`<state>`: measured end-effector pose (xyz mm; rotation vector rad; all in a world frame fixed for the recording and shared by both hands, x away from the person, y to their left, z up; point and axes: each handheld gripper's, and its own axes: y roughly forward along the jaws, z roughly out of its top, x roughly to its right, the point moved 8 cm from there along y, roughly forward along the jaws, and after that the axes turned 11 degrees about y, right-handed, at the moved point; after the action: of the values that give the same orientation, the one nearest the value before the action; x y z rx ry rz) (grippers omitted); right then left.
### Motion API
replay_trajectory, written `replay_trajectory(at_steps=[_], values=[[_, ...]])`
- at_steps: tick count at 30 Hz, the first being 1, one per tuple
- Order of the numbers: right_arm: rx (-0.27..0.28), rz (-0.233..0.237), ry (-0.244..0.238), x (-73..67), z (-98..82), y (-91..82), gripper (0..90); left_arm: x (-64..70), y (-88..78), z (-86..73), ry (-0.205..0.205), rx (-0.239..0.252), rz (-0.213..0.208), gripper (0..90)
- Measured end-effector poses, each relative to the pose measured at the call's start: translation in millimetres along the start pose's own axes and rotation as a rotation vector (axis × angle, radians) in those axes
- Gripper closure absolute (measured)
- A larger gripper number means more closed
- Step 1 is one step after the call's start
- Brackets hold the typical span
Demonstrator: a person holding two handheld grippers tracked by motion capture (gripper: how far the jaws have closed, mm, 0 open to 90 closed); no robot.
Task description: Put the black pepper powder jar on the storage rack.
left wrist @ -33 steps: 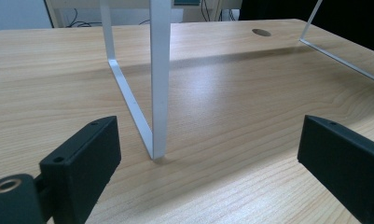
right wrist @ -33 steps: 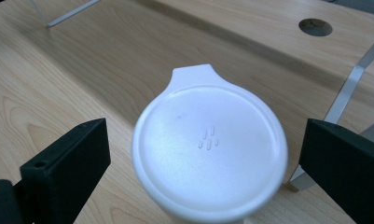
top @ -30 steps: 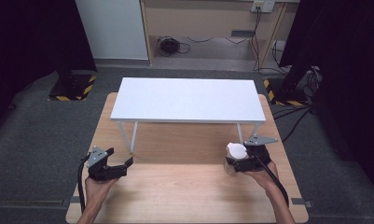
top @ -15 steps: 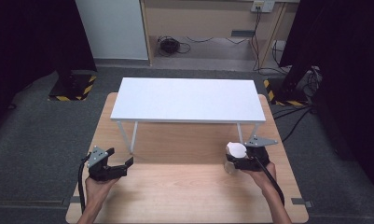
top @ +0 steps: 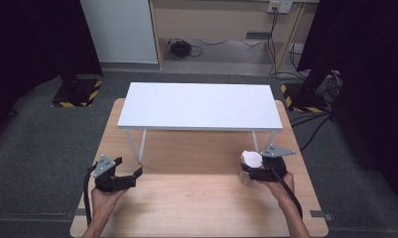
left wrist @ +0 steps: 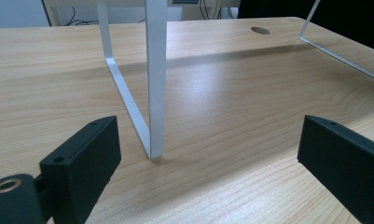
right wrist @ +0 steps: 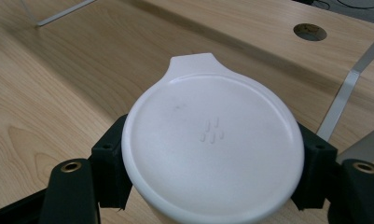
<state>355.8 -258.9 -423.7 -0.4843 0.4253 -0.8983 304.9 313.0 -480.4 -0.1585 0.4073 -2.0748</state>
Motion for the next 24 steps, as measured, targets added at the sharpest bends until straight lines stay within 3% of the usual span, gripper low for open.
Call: replay_trajectory(at_steps=[11, 24], values=[[-0.016, 0.008, -0.001, -4.4, 6.0, -8.0, 30.6, -1.0, 0.0, 0.3, 0.0, 0.0, -0.002, 5.2], [0.014, 0.034, -0.024, -17.7, 26.3, -52.3, 30.6, 0.8, 0.6, 1.4, 0.005, 0.001, -0.005, 5.2]])
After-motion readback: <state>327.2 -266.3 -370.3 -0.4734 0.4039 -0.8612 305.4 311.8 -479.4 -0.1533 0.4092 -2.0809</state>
